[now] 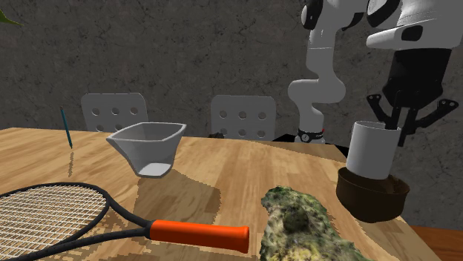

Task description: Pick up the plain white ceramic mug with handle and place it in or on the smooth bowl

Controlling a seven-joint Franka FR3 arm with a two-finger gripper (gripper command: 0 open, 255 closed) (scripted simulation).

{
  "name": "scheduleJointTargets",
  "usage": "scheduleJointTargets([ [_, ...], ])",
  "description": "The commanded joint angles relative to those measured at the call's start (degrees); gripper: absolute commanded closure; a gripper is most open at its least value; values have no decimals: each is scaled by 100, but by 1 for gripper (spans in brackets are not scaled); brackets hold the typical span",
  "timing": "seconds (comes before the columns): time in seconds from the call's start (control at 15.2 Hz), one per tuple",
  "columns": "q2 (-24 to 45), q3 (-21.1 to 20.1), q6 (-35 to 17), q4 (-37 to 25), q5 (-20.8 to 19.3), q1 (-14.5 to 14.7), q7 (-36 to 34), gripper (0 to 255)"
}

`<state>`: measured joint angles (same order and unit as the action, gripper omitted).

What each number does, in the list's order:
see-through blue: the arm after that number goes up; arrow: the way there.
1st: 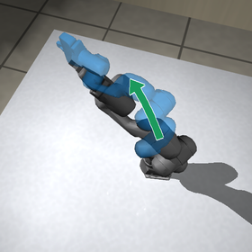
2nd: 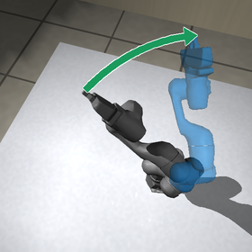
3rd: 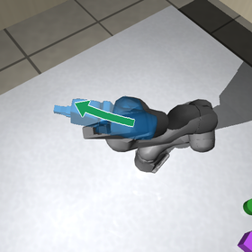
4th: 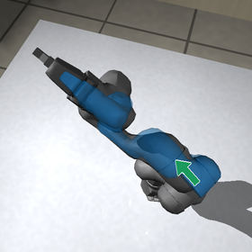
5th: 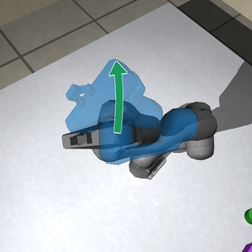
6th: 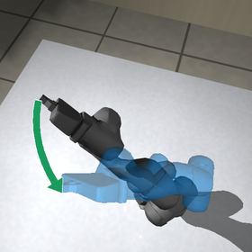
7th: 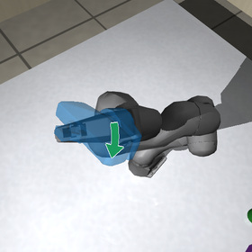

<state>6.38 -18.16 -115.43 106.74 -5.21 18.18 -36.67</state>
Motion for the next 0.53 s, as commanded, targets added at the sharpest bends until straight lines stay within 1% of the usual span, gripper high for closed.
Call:
scheduleJointTargets([
  [0.0,1,0,-2,0,-1,0,0,255],
  [0.07,1,0,-2,0,-1,0,0,255],
  [0.13,1,0,-2,1,-1,0,0,0],
  [0.46,0,0,-2,1,0,0,0,0],
])
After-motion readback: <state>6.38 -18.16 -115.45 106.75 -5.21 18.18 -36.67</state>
